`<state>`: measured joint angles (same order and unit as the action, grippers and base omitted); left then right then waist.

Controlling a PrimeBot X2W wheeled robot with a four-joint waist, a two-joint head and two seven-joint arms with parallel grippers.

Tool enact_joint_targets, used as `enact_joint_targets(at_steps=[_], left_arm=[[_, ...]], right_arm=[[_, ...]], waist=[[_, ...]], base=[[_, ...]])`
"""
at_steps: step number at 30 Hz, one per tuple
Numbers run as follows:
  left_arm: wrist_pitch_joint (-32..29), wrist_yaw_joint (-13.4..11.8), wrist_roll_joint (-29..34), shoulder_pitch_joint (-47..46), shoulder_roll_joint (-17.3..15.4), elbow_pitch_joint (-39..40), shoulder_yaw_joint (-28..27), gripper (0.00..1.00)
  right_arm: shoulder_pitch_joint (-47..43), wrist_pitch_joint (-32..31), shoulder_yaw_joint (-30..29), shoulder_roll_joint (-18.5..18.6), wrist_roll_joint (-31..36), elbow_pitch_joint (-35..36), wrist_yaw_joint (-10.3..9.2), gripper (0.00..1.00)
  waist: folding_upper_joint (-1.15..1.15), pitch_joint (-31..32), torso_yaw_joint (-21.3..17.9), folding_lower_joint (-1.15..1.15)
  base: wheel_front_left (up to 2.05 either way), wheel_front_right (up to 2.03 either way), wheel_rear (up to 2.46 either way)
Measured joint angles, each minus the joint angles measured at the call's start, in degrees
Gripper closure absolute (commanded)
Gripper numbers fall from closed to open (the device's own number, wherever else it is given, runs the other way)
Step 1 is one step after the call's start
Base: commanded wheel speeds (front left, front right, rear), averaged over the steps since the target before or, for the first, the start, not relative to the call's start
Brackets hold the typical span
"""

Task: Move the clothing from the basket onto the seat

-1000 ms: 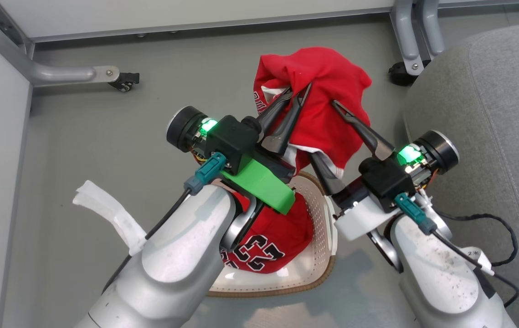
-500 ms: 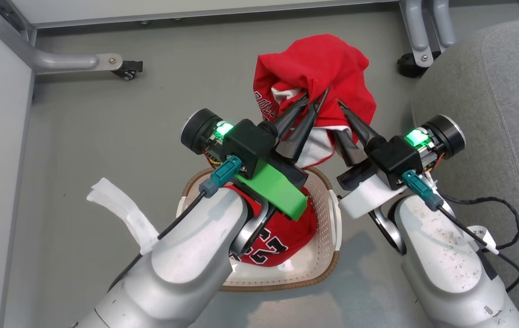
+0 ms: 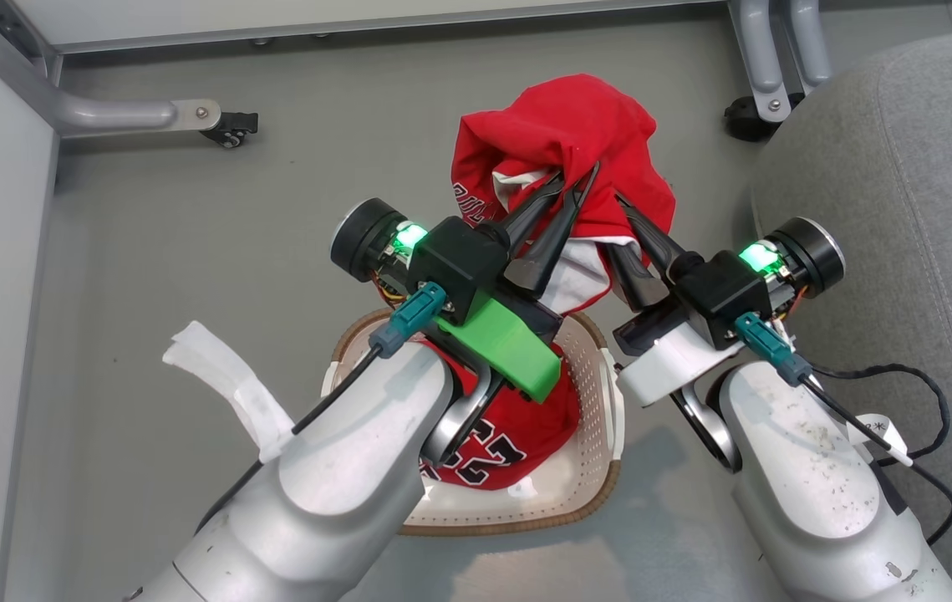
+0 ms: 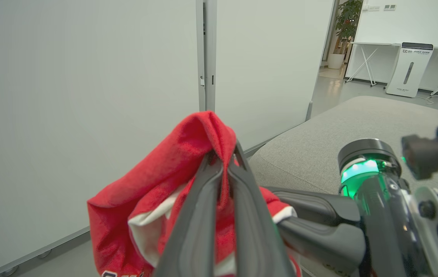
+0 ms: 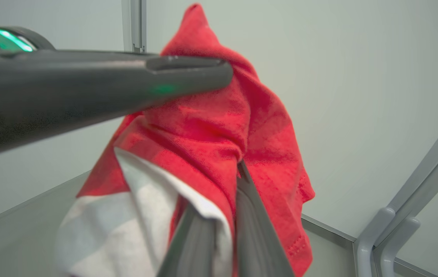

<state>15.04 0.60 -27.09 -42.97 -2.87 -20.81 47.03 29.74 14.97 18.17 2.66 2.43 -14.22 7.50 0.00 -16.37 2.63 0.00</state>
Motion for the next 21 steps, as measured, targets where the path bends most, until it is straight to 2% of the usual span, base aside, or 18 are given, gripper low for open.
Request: enact_joint_targets(at_steps=[2, 3, 4, 21], left_arm=[[0.0, -0.07, 0.2, 0.0, 0.0, -0.32, 0.04, 1.0], [0.01, -0.09, 0.47, 0.0, 0.0, -0.48, 0.1, 0.93], [0.02, -0.11, 0.62, 0.0, 0.0, -0.68, 0.15, 0.0], [0.09, -0.68, 3.49, 0.15, 0.01, -0.97, -0.77, 0.0]], right_arm=[[-0.1, 0.0, 0.0, 0.0, -0.22, -0.05, 0.0, 1.0], [-0.14, 0.0, -0.01, 0.0, -0.29, -0.08, 0.0, 1.0], [-0.23, 0.0, -0.04, 0.0, -0.38, -0.13, 0.0, 1.0], [-2.15, 0.0, -1.34, -0.01, -1.01, -1.16, 0.0, 1.0]], waist=[[0.0, 0.16, -0.01, 0.0], [0.0, 0.23, -0.02, 0.0], [0.0, 0.34, -0.03, 0.0], [0.0, 1.4, -0.1, 0.0]], base=[[0.0, 0.0, 0.0], [0.0, 0.0, 0.0], [0.0, 0.0, 0.0], [0.0, 0.0, 0.0]])
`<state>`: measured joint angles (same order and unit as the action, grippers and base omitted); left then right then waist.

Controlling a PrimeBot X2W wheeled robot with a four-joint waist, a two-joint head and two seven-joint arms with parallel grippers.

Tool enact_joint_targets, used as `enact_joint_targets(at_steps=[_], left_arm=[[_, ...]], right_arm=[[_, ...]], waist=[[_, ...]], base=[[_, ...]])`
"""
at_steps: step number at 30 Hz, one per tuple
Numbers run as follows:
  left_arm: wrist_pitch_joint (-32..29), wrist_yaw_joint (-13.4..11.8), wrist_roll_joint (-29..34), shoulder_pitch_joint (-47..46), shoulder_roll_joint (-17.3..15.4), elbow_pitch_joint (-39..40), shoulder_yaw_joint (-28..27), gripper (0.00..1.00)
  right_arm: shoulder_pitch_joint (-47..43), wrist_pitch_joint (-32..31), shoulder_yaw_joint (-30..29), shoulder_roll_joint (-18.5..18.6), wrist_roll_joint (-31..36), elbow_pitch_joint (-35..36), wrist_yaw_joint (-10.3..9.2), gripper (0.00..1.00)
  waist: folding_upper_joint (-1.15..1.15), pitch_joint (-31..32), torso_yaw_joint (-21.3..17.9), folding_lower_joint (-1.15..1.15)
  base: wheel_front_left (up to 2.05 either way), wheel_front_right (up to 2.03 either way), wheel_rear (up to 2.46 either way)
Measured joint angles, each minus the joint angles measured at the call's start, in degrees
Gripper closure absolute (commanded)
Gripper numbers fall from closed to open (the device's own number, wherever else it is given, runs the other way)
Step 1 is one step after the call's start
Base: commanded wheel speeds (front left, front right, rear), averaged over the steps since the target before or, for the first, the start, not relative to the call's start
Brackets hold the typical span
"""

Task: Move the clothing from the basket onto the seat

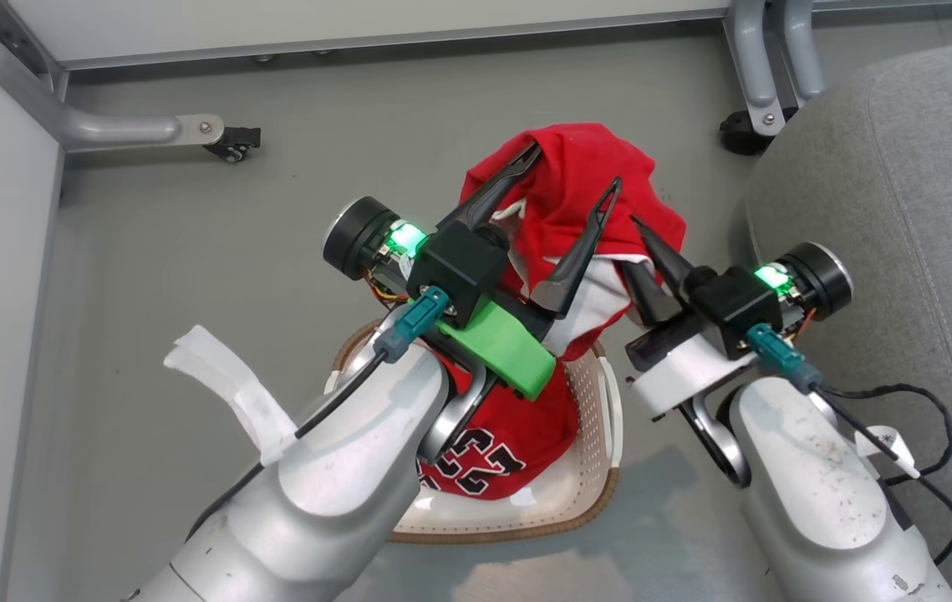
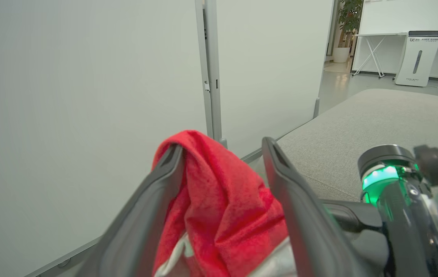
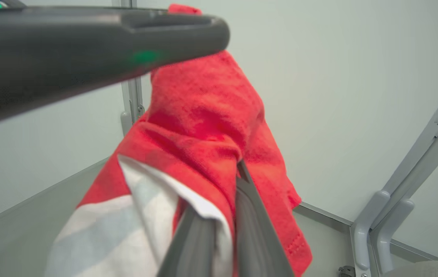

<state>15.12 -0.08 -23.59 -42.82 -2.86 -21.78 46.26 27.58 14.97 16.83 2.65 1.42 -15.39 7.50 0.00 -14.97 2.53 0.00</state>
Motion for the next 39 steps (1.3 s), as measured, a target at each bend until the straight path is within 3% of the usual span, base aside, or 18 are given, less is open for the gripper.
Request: enact_joint_targets(at_steps=[8, 16, 39], left_arm=[[0.0, 0.32, 1.03, 1.01, 0.0, -0.52, -1.11, 0.0], [0.01, 1.19, 2.94, 1.38, 0.02, -1.29, -1.77, 0.0], [0.01, 3.26, 6.64, 1.97, -0.85, -3.11, -2.19, 0.0]], right_arm=[[-1.19, 0.0, -3.67, 0.0, -0.41, -0.19, 0.0, 1.0], [-2.37, 0.0, -7.12, 0.0, -0.48, 0.4, 0.0, 1.0], [-8.52, 0.0, -18.31, 0.03, -2.79, 5.65, 0.01, 1.0]], waist=[[0.0, 0.36, -0.43, 0.0], [0.0, -0.23, -3.35, 0.0], [0.0, -2.8, -17.46, 0.0]], base=[[0.0, 0.0, 0.0], [0.0, 0.0, 0.0], [0.0, 0.0, 0.0]])
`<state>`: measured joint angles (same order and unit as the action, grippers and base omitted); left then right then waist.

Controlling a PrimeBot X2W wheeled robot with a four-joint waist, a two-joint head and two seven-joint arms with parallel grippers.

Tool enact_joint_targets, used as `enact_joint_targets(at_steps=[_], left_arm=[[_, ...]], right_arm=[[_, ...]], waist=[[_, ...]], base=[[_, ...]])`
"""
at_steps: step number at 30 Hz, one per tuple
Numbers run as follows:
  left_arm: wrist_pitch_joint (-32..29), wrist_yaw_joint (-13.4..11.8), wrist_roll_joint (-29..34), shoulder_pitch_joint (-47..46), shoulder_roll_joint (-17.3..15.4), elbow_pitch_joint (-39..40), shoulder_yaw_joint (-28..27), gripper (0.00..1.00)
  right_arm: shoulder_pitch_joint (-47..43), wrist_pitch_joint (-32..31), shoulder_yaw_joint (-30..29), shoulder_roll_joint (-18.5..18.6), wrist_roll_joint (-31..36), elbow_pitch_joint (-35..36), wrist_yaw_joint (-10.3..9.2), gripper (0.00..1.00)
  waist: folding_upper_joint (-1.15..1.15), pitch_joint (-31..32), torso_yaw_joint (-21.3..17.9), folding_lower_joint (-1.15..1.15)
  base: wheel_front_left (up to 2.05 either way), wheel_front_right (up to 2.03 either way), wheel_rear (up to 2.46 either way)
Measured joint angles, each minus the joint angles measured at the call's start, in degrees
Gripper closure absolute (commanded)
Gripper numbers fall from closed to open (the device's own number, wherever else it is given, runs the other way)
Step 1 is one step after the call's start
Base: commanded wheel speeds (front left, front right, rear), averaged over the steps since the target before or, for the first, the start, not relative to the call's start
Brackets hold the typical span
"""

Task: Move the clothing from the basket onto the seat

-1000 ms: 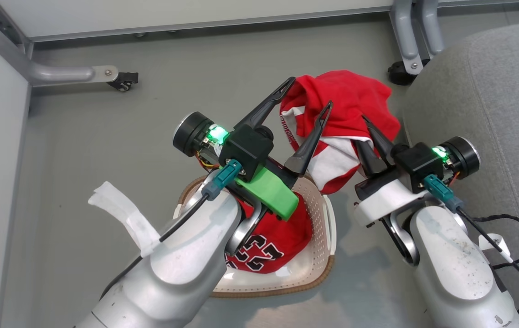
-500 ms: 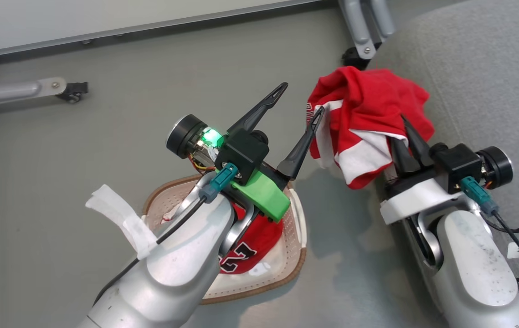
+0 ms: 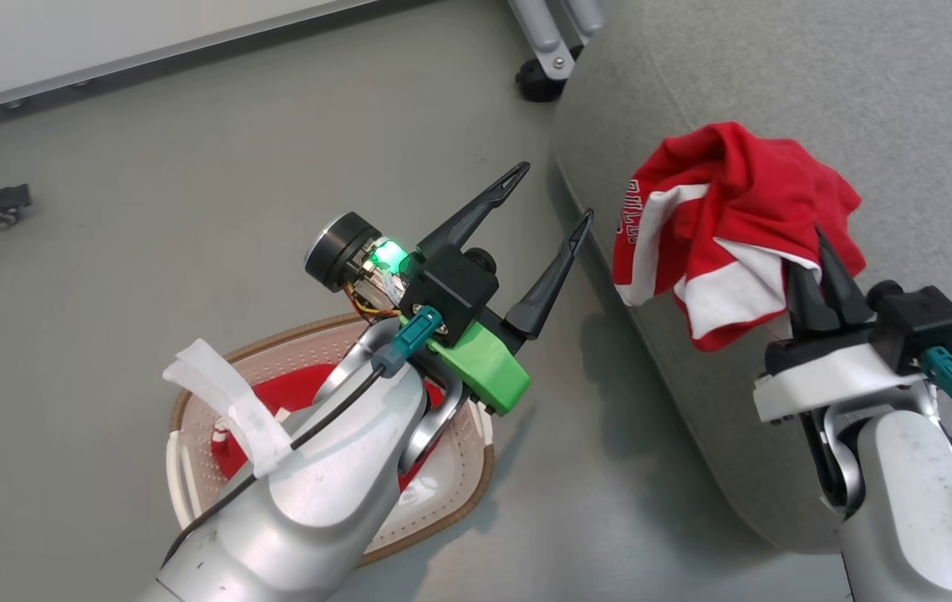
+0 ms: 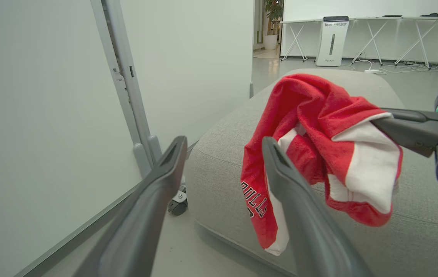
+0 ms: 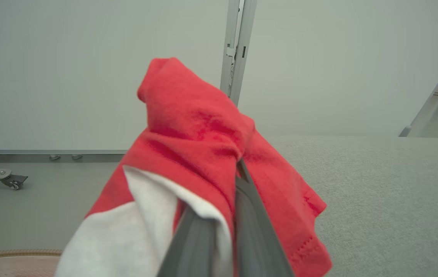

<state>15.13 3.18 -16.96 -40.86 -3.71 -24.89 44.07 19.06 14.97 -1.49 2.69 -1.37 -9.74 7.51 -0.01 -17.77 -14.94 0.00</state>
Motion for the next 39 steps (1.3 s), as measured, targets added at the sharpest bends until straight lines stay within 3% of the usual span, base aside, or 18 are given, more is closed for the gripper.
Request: enact_joint_targets(at_steps=[9, 17, 28, 39], left_arm=[[-0.01, 0.59, 0.48, -0.02, -0.12, -0.7, 0.71, 0.0], [-0.01, 0.85, 0.69, 0.01, -0.15, -0.67, 0.62, 0.0], [-0.02, 0.82, 1.59, -0.36, -1.27, -0.32, 0.52, 0.0], [-0.77, 0.63, 2.66, -3.18, -3.67, 0.99, 0.56, 0.0]], right_arm=[[-3.5, 0.0, -4.57, 0.0, -1.94, 1.9, 0.0, 1.0], [-2.71, 0.0, -8.29, -0.02, -7.87, 0.91, -0.01, 1.0], [10.99, 0.0, -17.66, 0.27, -3.46, 2.43, 0.0, 1.0], [24.11, 0.0, -24.61, 6.34, -1.56, 0.23, 0.0, 1.0]], waist=[[0.0, -1.41, -4.04, 0.0], [0.0, -2.35, -4.62, 0.0], [0.0, -6.61, -3.32, 0.0], [0.0, -14.75, -1.62, 0.0]], base=[[0.0, 0.0, 0.0], [0.0, 0.0, 0.0], [0.0, 0.0, 0.0], [0.0, 0.0, 0.0]])
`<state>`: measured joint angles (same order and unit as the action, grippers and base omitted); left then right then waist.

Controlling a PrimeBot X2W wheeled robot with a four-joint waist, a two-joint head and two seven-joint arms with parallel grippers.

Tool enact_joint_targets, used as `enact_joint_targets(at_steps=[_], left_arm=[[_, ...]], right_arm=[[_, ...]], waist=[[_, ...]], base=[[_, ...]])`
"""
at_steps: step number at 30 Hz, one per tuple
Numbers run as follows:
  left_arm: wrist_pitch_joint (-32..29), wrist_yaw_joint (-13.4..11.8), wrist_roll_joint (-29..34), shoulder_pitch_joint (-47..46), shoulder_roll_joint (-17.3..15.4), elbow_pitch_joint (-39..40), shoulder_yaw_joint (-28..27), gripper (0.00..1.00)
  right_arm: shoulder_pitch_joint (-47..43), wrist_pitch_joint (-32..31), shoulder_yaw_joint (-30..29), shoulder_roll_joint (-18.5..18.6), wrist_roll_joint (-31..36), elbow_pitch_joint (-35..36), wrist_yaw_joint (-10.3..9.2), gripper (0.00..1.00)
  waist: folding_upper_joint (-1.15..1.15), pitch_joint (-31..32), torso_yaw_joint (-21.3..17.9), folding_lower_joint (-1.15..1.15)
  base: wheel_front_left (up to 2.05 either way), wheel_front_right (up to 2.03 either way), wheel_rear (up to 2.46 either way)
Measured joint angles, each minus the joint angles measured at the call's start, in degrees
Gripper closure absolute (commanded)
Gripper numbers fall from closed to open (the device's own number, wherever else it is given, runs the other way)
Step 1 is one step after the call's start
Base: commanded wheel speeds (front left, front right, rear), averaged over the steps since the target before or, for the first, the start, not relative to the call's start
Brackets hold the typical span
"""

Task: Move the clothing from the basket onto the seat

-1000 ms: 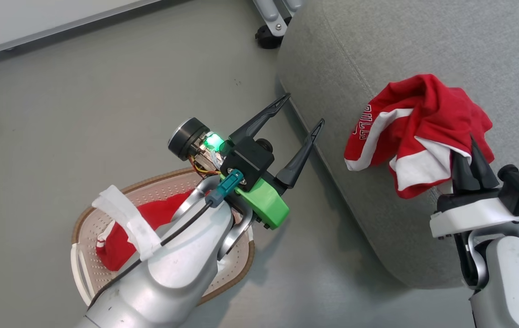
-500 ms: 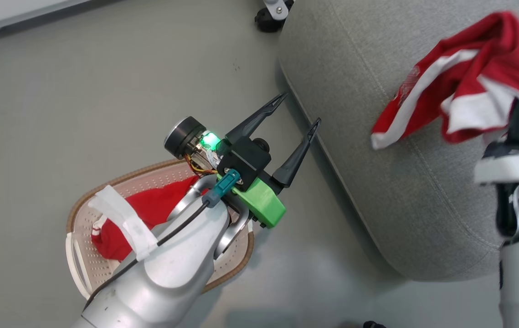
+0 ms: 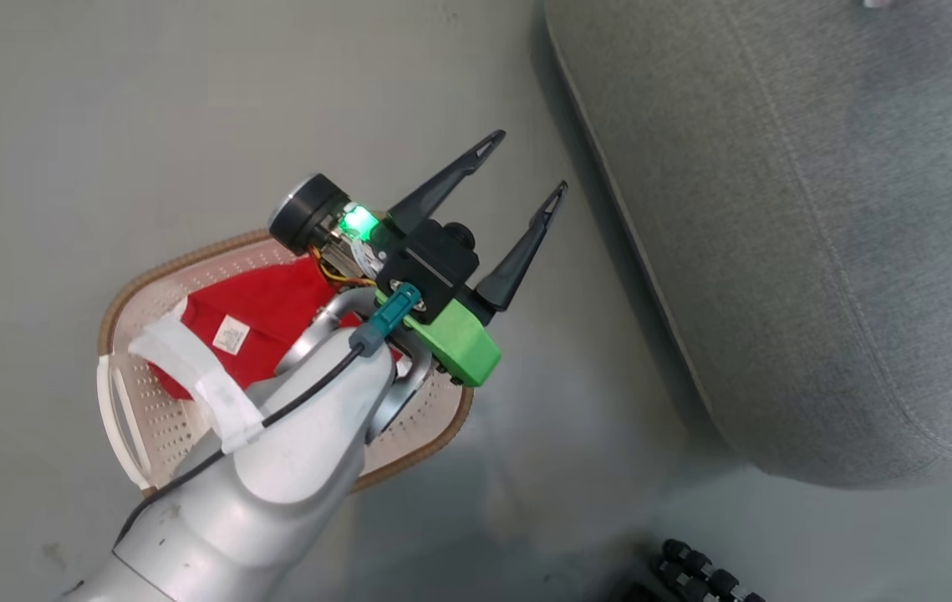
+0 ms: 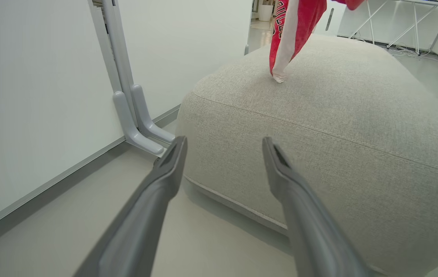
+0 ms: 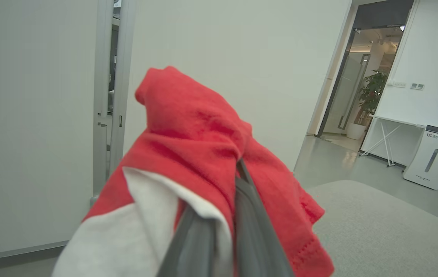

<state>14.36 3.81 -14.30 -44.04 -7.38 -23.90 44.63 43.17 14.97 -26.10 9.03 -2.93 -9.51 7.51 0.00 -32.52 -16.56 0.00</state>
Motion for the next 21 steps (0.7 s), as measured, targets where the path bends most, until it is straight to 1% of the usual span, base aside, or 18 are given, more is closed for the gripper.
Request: enact_joint_targets(at_steps=[7, 9, 15, 21], left_arm=[[-0.68, -0.27, 0.29, -1.24, -1.31, 1.23, -0.04, 0.0], [-1.03, -0.3, 0.42, -1.74, -1.98, 1.72, -0.03, 0.0], [-1.59, -0.65, 0.58, -2.44, -3.0, 2.82, -0.02, 0.0], [-1.96, -0.85, 0.57, -2.47, -3.99, 3.43, 0.0, 0.0]], right_arm=[[4.28, 0.0, -4.2, 2.76, 0.57, -5.33, 0.0, 1.0], [5.67, 0.0, -4.92, 3.67, 1.08, -8.77, 0.0, 1.0], [6.65, 0.0, -6.5, 3.48, 2.32, -15.64, 0.0, 1.0], [6.86, 0.0, -8.32, 2.27, 2.67, -21.3, 0.0, 1.0]], waist=[[0.0, -4.73, 0.96, 0.0], [0.0, -6.55, 1.23, 0.0], [0.0, -9.68, 1.55, 0.0], [0.0, -11.47, 1.72, 0.0]], base=[[0.0, 0.0, 0.0], [0.0, 0.0, 0.0], [0.0, 0.0, 0.0], [0.0, 0.0, 0.0]])
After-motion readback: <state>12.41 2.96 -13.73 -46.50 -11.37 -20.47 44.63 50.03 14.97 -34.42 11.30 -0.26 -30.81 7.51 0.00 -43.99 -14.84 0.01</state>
